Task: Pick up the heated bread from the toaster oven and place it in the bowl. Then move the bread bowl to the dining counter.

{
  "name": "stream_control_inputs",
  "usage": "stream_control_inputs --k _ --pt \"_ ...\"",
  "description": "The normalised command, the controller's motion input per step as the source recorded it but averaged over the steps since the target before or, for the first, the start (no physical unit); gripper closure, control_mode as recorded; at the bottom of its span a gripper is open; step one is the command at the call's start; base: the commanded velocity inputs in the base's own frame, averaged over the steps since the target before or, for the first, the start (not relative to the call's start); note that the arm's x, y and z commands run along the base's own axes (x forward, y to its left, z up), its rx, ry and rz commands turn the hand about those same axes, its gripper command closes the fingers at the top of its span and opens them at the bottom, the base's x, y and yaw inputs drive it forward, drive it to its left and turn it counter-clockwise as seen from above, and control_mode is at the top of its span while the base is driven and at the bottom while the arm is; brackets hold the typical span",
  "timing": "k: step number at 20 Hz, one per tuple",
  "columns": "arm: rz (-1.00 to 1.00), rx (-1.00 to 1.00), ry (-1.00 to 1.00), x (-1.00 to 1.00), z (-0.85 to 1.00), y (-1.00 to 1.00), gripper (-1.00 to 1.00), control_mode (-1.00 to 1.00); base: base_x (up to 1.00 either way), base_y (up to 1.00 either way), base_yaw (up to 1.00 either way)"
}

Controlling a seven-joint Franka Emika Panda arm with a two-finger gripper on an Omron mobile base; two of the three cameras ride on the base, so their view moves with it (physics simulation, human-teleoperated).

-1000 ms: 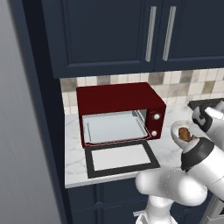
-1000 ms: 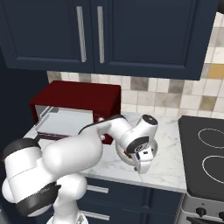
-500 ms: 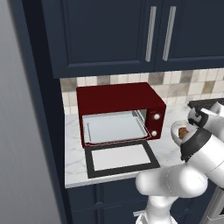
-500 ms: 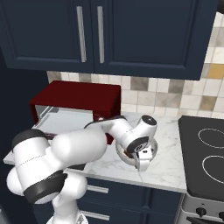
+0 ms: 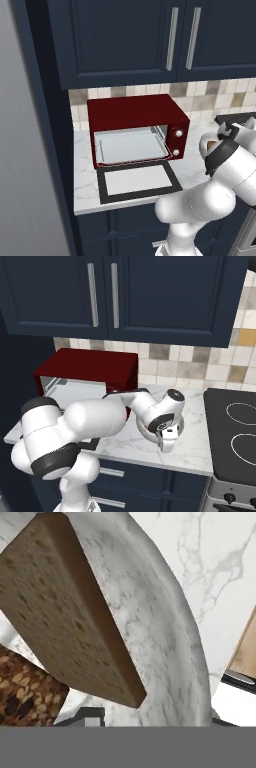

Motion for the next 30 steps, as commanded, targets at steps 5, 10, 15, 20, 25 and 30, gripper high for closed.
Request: stream_control_inputs --k 5,10,15,20,25,30 --pt "0.0 0.0 0.0 0.0 0.0 0.0 1.0 -1.0 0.0 0.0 0.0" --pt "0.0 0.0 -0.03 -0.15 0.13 0.0 1.0 -1.0 0.0 0.0 0.0" --pt "-0.01 0.0 -0.08 -0.45 0.47 0.02 1.0 -1.0 0.0 0.0 0.0" --pt "-0.03 -0.02 -0.03 -0.23 0.6 0.23 1.0 -1.0 0.0 0.0 0.0" --pt "-0.04 -0.09 -0.08 -0.05 0.57 0.4 1.0 -1.0 0.0 0.0 0.0" --pt "-0.02 -0.06 -0.19 -0.02 0.42 0.21 1.0 -1.0 0.0 0.0 0.0"
